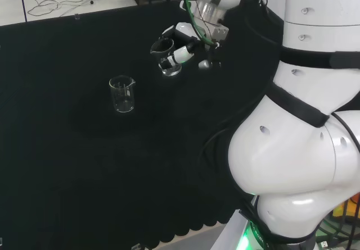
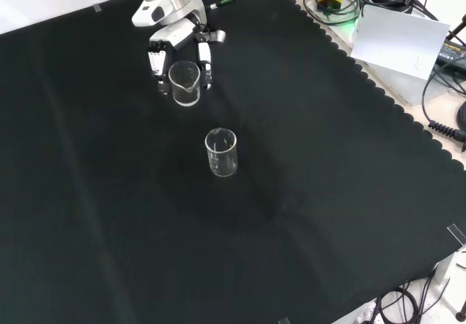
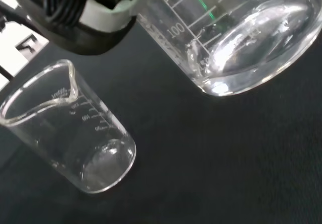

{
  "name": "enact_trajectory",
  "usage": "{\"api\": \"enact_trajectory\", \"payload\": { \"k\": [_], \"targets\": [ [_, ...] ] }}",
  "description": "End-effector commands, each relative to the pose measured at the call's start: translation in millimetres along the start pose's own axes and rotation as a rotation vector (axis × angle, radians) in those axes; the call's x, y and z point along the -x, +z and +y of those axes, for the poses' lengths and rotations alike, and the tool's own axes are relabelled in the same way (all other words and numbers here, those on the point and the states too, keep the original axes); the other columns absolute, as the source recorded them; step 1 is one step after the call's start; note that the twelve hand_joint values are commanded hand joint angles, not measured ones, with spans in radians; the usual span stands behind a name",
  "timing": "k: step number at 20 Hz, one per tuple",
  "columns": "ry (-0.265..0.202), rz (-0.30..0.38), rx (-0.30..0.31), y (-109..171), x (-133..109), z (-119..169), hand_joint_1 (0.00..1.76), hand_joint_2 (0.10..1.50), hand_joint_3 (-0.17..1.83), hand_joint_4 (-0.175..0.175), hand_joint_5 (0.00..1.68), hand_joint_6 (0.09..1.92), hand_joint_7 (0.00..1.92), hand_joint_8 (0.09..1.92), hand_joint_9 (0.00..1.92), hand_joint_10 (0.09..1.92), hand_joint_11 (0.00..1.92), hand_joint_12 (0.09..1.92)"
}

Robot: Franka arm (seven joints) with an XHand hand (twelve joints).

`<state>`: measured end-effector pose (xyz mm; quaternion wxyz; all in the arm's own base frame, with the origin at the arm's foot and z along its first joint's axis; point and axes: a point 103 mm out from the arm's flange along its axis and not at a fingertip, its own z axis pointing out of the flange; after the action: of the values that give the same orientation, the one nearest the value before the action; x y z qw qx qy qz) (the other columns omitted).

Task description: Pour the water from the handheld beaker into the one on the table.

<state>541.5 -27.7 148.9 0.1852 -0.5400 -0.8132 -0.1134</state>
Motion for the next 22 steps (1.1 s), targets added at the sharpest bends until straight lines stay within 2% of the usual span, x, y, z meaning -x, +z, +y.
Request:
{"api": "enact_trajectory", "payload": {
  "k": [1,5,10,18,20,22],
  "targets": [
    [0.031,-0.124,-0.074,-2,-24,4,1.29,1.11,-0.17,-0.175,1.14,0.76,1.19,0.75,1.35,0.64,1.21,0.76],
    [0.066,-0.209,-0.133,4,-35,9,1.29,1.11,-0.17,-0.175,1.13,0.77,1.18,0.77,1.34,0.67,1.2,0.76],
    [0.114,-0.26,-0.172,9,-47,14,1.29,1.11,-0.17,-0.175,1.13,0.78,1.18,0.77,1.34,0.69,1.2,0.76],
    [0.102,-0.321,-0.205,11,-63,18,1.29,1.12,-0.17,-0.175,1.12,0.8,1.17,0.8,1.32,0.73,1.2,0.75],
    [0.068,-0.339,-0.216,11,-66,18,1.29,1.12,-0.17,-0.175,1.12,0.81,1.17,0.8,1.32,0.73,1.2,0.75],
    [0.064,-0.359,-0.224,11,-71,18,1.29,1.12,-0.17,-0.175,1.11,0.81,1.17,0.8,1.32,0.73,1.2,0.75]
  ]
}}
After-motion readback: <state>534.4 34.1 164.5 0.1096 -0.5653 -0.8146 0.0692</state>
